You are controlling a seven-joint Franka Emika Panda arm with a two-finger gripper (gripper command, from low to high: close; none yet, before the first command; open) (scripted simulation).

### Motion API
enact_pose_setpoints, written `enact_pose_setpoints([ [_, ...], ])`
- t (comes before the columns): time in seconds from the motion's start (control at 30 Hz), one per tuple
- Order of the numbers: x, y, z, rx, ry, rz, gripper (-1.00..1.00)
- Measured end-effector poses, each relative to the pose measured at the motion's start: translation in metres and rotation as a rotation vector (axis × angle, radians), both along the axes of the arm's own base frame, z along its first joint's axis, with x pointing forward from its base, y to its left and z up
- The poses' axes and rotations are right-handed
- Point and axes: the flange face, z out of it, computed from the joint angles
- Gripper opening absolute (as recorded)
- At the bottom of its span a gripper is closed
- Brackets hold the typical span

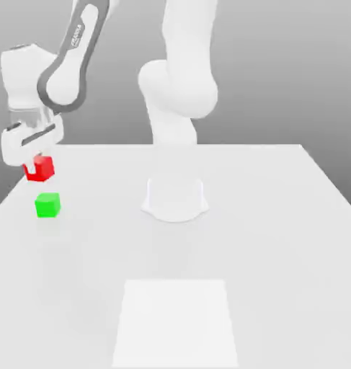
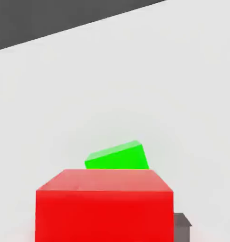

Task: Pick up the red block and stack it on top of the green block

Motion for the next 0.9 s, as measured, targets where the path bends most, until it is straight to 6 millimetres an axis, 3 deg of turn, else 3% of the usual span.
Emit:
enact_pose_setpoints([
  [0.9, 0.003, 0.001, -0.050, 0.014, -0.011, 0.000, -1.00],
])
